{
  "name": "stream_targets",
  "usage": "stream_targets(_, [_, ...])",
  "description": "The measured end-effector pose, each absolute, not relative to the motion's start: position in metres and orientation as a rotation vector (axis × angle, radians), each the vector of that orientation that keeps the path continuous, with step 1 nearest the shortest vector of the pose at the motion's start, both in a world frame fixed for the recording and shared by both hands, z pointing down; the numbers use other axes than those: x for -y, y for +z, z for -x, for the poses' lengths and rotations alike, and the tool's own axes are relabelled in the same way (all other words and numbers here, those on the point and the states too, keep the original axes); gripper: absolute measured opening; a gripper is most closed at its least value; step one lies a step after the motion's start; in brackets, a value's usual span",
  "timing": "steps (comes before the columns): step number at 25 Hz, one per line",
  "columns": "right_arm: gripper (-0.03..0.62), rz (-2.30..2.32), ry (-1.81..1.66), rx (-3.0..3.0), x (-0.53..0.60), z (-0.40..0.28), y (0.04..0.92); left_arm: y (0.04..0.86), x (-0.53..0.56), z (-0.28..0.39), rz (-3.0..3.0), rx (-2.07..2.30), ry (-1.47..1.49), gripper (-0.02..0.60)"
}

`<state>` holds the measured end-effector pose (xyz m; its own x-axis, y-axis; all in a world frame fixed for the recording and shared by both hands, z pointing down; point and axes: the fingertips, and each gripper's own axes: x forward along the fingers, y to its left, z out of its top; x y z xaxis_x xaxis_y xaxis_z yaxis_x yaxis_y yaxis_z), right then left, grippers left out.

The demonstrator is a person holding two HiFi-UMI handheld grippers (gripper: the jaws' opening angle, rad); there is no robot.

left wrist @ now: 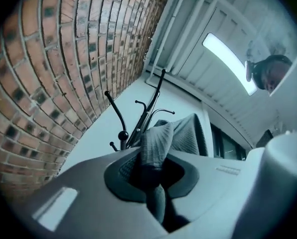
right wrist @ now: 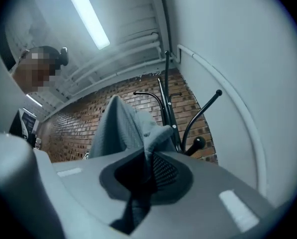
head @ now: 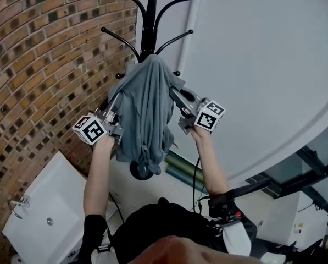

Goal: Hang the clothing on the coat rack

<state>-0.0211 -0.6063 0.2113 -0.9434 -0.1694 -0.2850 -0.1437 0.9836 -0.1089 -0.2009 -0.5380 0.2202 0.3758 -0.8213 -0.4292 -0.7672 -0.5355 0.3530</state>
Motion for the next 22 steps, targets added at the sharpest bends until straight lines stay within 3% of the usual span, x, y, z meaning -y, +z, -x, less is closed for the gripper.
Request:
stream_targets(8, [0.036, 0.337, -0.022, -2.795, 0.567, -0.001, 0.213, 0.236, 0.481, 0.189, -2.677, 1.458, -0.933, 0.066])
stream_targets(13, [0.163, 0.605, -0.114, -2.703, 0.563, -0.046, 0.232, 0.269, 0.445, 0.218, -2.602, 1.63, -0.967, 0.094])
stream_targets(17, [0.167, 0.661, -0.404, -2.559, 0.553, -0.089, 0.274, 0.307, 0.403, 0.226, -2.485, 1.651, -1.111, 0.094])
stream_targets(19, [0.156, 0.59, -0.507, -2.424, 0.541, -0.105, 0.273, 0.31, 0.375, 0.219, -2.509, 1.601, -1.187, 0.018])
stream_targets(22, [0.153, 0.4, -0.354, -2.4, 0.495, -0.106, 0.247, 0.304, 0.331, 0.215, -2.57, 1.599, -1.302, 0.002])
